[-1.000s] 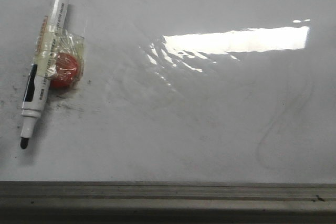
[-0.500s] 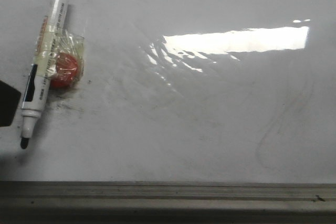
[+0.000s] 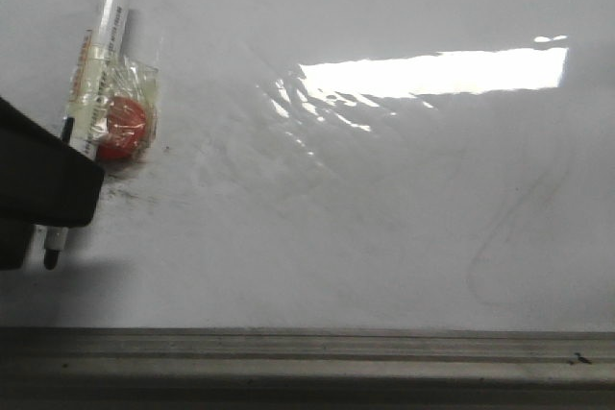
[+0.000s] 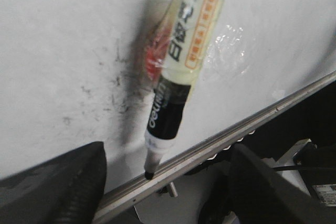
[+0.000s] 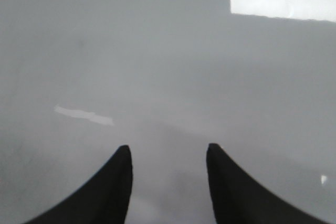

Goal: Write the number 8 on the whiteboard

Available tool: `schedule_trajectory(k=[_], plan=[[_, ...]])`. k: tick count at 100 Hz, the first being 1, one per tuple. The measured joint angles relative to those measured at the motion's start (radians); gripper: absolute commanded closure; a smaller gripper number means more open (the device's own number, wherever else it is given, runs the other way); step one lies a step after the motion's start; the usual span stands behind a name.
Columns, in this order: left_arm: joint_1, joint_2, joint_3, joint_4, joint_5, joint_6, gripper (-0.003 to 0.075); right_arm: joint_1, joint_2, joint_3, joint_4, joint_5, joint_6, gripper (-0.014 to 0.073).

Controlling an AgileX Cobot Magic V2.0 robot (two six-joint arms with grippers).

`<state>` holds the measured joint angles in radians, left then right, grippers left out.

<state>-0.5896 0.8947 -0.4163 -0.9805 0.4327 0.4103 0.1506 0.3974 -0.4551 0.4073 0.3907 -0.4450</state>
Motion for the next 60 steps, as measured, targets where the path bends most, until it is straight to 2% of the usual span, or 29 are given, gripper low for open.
schedule_trajectory(k=[11,25,46,60], plan=[[0.0,0.002,0.0,-0.006,-0.004,0.0,0.0262,0.0,0.0,0.0,0.0,0.0,0.0,0.0299],[0.0,0.004,0.0,-0.008,-0.019,0.0,0.0337,0.0,0.0,0.0,0.0,0.0,0.0,0.0299],[0.0,0.008,0.0,-0.012,-0.065,0.0,0.0463,0.0,0.0,0.0,0.0,0.0,0.0,0.0299],[0.0,0.008,0.0,-0.012,-0.091,0.0,0.0584,0.0,0.0,0.0,0.0,0.0,0.0,0.0299]])
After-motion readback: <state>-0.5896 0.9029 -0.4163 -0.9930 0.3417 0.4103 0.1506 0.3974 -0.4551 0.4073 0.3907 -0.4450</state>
